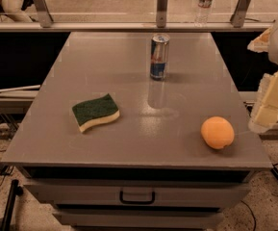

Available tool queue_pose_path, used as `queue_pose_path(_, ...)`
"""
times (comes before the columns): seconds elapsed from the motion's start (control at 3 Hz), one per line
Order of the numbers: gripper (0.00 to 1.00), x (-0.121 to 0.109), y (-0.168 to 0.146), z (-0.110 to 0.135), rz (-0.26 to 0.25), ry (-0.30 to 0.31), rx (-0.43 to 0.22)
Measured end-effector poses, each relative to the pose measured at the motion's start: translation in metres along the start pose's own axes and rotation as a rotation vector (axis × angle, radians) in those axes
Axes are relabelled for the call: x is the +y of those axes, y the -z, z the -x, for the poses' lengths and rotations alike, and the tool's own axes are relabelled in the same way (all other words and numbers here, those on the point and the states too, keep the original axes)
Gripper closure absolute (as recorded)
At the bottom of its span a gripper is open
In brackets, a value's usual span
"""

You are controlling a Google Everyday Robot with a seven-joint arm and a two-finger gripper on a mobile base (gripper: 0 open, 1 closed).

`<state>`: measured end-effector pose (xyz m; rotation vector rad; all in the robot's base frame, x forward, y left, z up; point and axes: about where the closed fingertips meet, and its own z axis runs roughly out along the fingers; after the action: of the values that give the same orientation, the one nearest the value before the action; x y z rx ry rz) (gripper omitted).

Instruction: Move redbull can near orange

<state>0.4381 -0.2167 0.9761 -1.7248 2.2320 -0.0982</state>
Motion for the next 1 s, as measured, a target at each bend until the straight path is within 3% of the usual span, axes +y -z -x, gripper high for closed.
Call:
queue_pose_path(0.67, 0.00, -0.012, -0.006, 0.003, -0.009, 0.019, -0.039)
queue_pose_path(1.0, 0.00, -0.045, -0.019, 0.018, -0.028, 0.071, -0.137)
